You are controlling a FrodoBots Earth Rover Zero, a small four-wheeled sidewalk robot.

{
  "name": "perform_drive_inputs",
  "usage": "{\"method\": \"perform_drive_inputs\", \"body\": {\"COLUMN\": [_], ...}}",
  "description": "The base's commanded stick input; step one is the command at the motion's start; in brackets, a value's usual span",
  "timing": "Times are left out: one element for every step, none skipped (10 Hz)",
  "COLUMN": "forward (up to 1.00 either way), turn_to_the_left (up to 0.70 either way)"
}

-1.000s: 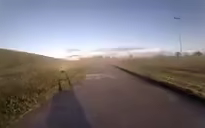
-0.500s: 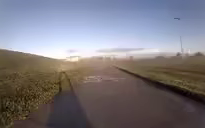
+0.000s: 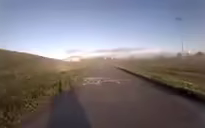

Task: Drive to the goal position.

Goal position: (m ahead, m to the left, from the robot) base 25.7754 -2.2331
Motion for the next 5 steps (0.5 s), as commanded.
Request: {"method": "perform_drive_inputs", "body": {"forward": [0.70, 0.70, 0.70, 0.70, 0.70], "turn_to_the_left": [0.00, 0.00, 0.00, 0.00, 0.00]}}
